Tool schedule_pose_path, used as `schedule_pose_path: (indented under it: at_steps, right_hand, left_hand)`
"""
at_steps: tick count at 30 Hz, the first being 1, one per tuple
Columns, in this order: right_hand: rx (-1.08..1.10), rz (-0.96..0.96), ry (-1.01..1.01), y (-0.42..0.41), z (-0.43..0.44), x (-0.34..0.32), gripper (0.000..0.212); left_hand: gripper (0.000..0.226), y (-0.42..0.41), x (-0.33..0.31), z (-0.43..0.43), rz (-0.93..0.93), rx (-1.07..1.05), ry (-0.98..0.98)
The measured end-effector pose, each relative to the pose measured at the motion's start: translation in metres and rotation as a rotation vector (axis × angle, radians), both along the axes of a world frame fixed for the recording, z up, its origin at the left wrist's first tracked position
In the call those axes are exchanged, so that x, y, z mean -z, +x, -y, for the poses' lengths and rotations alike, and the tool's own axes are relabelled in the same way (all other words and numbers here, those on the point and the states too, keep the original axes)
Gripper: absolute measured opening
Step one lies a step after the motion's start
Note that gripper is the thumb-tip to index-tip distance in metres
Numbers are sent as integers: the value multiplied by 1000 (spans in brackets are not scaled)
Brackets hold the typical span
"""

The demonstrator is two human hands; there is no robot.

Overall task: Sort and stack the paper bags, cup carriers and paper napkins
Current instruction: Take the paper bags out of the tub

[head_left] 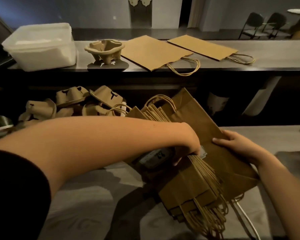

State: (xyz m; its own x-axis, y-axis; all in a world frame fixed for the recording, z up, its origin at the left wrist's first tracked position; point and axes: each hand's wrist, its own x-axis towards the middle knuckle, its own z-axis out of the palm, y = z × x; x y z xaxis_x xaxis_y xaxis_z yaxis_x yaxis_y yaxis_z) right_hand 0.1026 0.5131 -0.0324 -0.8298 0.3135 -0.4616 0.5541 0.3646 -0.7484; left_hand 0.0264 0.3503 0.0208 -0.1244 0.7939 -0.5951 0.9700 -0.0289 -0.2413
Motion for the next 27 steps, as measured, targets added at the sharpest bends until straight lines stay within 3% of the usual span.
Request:
schedule_pose_path:
  at_steps: [4,8,11,14,17,19,22,24,27]
  right_hand:
    - [111,57,-53,-11,-19,22,72]
    - [40,79,-78,-28,-55,48,114]
    - [70,83,-174,-36,-74,65,88]
    - [91,93,-208,-45,-89,82,103]
    - [100,101,-199,-49,-97,90,67]
    - [136,118,-202,-51,-102,100,45]
    - [151,124,-161,-51,-106,115,38]
    - [135,111,-2,-52,-102,122,33]
    - [117,102,279,-55,-95,125,44]
  left_hand:
    - [73,-12,24,-27,-37,26,-125]
    - [66,-31,42,-58,-67,62,-176]
    - [64,-42,50,-84,-55,92,-203]
    - [60,-55,61,-109,-42,82,-228]
    - [54,-68,78,-132,-9,-22,-252]
    - [34,-76,91,-140,35,-174,-278]
    - [14,-86,103,-140,132,-287,-123]
    - [27,-91,110,-138,148,-132,-8]
    - [77,-94,127,-118,181,-85,176]
